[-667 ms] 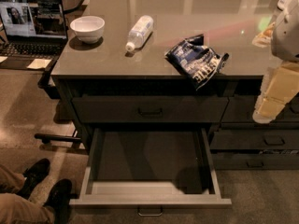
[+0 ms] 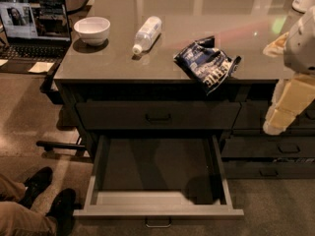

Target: Close middle drawer

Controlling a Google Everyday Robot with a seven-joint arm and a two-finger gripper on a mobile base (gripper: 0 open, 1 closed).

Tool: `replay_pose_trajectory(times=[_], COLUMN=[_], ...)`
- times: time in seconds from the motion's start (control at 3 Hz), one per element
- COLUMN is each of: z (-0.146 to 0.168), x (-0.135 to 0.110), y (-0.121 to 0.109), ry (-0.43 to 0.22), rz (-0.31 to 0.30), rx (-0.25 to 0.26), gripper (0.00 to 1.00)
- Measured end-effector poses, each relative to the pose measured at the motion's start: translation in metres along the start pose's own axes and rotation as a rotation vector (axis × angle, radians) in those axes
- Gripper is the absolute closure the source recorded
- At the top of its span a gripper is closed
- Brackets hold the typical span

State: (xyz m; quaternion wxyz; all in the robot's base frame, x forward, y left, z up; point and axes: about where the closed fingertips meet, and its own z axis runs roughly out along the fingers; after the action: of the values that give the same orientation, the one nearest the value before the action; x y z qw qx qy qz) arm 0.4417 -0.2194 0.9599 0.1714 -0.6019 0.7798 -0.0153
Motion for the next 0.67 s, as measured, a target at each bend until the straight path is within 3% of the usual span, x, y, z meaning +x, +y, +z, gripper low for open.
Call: replay_pose_trajectory(times=[0.33, 0.67], z=[0.038, 0.108], x=[0.009, 0.022], y=[0.013, 0.036], ry=[-0.063, -0.135], rz=[0.002, -0.002], rx=[-0.029, -0.091], gripper=[0.0, 0.0])
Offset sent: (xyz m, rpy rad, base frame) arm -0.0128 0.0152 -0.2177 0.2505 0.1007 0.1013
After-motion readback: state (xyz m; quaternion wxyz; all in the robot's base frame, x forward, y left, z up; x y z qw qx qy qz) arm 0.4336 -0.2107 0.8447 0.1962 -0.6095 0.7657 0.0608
